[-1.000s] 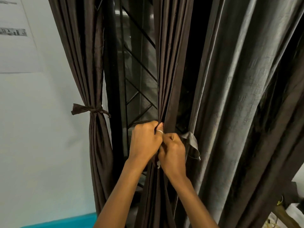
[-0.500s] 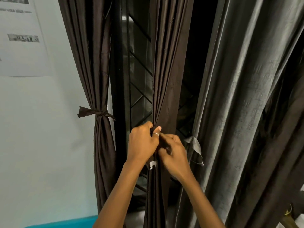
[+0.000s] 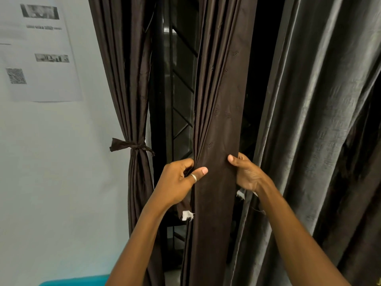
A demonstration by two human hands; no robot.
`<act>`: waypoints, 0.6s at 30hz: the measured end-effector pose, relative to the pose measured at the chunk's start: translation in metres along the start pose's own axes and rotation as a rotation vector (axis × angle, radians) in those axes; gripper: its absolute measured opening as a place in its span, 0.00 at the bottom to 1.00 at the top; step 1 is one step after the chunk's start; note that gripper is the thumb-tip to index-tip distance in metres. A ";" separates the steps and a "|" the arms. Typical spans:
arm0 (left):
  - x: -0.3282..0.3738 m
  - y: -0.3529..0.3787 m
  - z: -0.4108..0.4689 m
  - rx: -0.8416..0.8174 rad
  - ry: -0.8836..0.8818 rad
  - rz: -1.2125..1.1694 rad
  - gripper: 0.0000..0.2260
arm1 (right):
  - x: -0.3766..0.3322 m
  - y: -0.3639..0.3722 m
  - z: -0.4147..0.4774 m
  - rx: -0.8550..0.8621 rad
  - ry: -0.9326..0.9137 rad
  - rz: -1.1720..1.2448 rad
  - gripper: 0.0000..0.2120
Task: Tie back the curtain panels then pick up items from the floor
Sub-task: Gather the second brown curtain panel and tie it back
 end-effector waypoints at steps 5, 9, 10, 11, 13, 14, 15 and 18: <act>0.000 -0.006 0.001 -0.063 0.004 -0.076 0.23 | -0.006 0.003 0.002 -0.094 0.004 -0.014 0.31; 0.001 -0.008 0.001 -0.041 -0.014 -0.013 0.23 | -0.016 0.005 0.000 -0.009 -0.017 -0.121 0.25; 0.001 -0.008 0.001 -0.010 -0.024 0.034 0.22 | -0.019 0.007 -0.002 0.049 -0.031 -0.157 0.22; 0.000 -0.008 0.002 0.028 -0.038 0.085 0.22 | -0.020 0.010 -0.005 0.126 -0.054 -0.200 0.22; 0.000 -0.005 0.004 0.110 -0.066 0.189 0.22 | -0.018 0.018 -0.009 0.344 -0.135 -0.310 0.19; 0.001 -0.003 0.004 0.148 -0.076 0.229 0.22 | -0.015 0.025 -0.011 0.482 -0.194 -0.383 0.16; 0.001 0.000 0.004 0.184 -0.084 0.254 0.23 | -0.009 0.032 -0.014 0.632 -0.265 -0.466 0.12; 0.006 0.007 0.002 0.246 -0.082 0.300 0.23 | 0.018 0.054 -0.025 0.988 -0.449 -0.690 0.12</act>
Point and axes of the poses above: each hand's wrist, its own z-axis towards the middle knuckle, its own y-axis out of the palm, x = y × z, the point moved 2 cm from there along z, towards the middle knuckle, and after that the axes turned 14 degrees about y, right-handed, at the moved point
